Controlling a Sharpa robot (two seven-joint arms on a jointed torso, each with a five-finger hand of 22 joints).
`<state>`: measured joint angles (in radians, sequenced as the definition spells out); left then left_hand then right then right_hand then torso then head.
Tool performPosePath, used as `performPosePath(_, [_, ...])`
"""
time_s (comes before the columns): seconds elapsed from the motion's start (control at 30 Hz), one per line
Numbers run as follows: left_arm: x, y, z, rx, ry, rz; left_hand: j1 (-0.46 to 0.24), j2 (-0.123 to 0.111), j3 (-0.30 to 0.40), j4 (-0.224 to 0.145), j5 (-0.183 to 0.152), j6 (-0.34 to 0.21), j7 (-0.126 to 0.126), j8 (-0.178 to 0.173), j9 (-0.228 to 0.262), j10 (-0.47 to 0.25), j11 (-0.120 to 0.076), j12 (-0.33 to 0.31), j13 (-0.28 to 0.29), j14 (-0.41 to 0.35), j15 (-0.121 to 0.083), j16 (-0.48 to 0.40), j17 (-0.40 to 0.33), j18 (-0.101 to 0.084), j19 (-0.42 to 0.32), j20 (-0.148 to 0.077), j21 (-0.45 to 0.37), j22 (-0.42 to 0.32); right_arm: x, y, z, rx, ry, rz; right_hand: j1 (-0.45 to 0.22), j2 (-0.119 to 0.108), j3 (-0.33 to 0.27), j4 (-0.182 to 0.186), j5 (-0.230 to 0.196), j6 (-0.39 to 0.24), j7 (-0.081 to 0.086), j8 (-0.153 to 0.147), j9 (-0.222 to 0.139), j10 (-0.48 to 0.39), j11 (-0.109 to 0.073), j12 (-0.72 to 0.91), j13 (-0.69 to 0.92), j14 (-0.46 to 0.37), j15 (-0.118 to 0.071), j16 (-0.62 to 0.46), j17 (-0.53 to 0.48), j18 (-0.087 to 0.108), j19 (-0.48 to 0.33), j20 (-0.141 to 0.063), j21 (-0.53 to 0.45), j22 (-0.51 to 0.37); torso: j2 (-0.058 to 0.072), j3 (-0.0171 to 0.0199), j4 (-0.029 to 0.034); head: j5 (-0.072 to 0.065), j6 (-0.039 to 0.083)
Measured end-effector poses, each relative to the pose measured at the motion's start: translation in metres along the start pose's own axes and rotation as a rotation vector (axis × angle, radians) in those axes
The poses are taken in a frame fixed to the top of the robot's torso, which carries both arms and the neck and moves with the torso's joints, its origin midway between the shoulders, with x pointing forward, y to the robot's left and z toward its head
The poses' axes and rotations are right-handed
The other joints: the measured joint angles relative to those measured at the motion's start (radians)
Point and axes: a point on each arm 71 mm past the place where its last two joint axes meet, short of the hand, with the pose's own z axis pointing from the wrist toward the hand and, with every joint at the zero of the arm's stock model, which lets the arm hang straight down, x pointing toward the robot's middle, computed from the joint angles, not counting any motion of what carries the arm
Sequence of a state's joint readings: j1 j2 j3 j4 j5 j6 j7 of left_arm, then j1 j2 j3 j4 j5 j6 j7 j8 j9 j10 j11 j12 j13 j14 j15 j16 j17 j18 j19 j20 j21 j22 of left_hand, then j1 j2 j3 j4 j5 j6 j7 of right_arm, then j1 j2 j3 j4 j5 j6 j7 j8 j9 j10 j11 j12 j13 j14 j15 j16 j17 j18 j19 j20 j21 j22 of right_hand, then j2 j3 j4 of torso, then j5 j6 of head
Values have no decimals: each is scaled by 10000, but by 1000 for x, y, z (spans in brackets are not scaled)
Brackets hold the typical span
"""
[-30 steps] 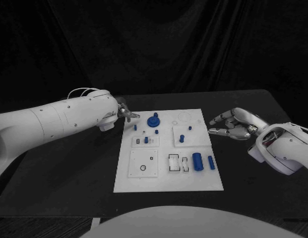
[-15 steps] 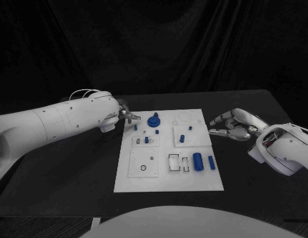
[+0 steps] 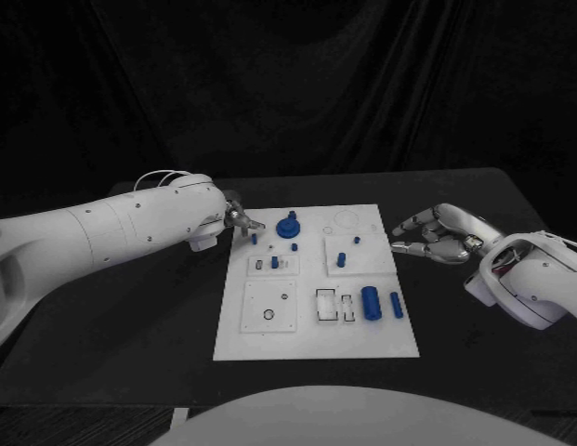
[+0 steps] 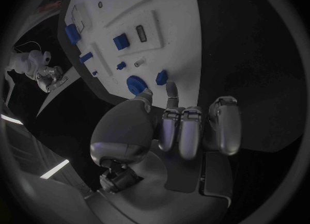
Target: Assemble the parts on the task board
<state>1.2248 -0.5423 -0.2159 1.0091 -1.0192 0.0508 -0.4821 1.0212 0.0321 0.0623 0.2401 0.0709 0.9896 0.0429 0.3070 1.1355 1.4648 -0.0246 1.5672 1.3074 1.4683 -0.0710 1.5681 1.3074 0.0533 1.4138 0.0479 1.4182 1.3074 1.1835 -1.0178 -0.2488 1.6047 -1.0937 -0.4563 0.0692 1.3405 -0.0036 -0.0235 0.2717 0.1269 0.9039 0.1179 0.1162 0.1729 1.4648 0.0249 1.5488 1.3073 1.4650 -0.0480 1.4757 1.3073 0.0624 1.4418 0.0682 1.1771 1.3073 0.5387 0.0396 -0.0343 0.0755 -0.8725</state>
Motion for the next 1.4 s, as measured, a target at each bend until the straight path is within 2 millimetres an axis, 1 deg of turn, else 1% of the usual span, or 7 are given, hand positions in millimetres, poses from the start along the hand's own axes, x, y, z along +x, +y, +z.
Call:
performPosePath(0.33, [4, -2, 1, 0, 170, 82, 181, 92, -28, -28, 197, 0, 0, -51, -23, 0, 0, 0, 0, -34, 32, 0, 0, 0, -36, 36, -55, 0, 0, 0, 0, -8, 19, 3, 2, -2, 0, 0, 0, 0, 0, 0, 1, 0, 0, 0, 0, 0, 0, 0, 0, 0, 0, 0, 0, 8, -1, 0, 0, -4, 0])
performPosePath(0.4, [4, -2, 1, 8, 198, 98, 222, 61, -28, -28, 317, 0, 0, -90, -26, 0, 0, 0, 0, -33, 32, 0, 0, 0, -35, 36, -55, 0, 0, 0, 0, -8, 21, 4, 2, -2, 0, 0, 0, 0, 0, 0, 1, 0, 0, 0, 0, 0, 0, 0, 0, 0, 0, 0, 0, 7, -1, 0, -1, -5, 0])
performPosePath(0.43, [5, -3, 1, 10, 214, 106, 264, 103, -28, -29, 352, 0, 0, -89, -25, 0, 0, 0, 0, -33, 32, 0, 0, -1, -36, 36, -55, 0, 0, 0, 0, -8, 23, 4, 2, -2, 0, 0, 0, 0, 0, 0, 1, 0, 0, 0, 0, 0, 0, 0, 0, 0, 0, 0, 0, 7, -1, 0, -2, -5, 0])
performPosePath(0.93, [8, -4, 3, 8, 347, 169, 385, 149, -26, -85, 570, 1, 0, -167, -58, -1, 0, 0, 0, -33, 32, 0, 0, 0, -35, 36, -94, 0, 2, 0, 0, 9, 62, 17, 45, 37, 0, 0, 0, 0, 0, 0, -8, 0, 0, 0, 7, 0, 0, 0, 0, 0, 0, 0, 0, 5, 1, -3, -5, -23, 0])
performPosePath(1.0, [8, -4, 3, 13, 355, 175, 442, 206, -25, -142, 696, 1, 0, -193, -59, -1, 0, 0, 0, -33, 32, 0, 0, 0, -35, 36, -94, -1, 2, -1, 0, 14, 72, 21, 45, 37, 0, 0, 0, 0, 0, 0, -9, 0, 0, 0, 7, 0, 0, 0, 0, 0, 0, 0, 0, 5, 1, -3, -5, -18, 0])
performPosePath(1.27, [8, -5, 4, 11, 366, 182, 586, 189, 30, -251, 909, 1, 0, -238, -83, -1, -1, 0, 0, -33, 32, 0, 0, -1, -35, 36, -115, -1, 3, -1, -1, 37, 87, 26, 45, 37, 0, 0, 0, 0, 0, 0, -8, 0, 0, 0, 6, 27, 27, -38, 0, 0, -29, 28, -50, 4, 1, -2, -5, -35, 0])
performPosePath(1.4, [8, -5, 4, 16, 382, 191, 714, 232, 100, -321, 1053, 1, 0, -273, -97, -1, -1, 0, 0, -33, 33, 0, 0, 0, -35, 37, -132, -1, 3, -2, -1, 43, 89, 27, 45, 37, 0, 0, 0, 0, 0, 0, -8, 0, 0, 1, 5, 27, 27, -37, 0, 0, -36, 36, -59, 3, 1, -2, -4, -41, 0])
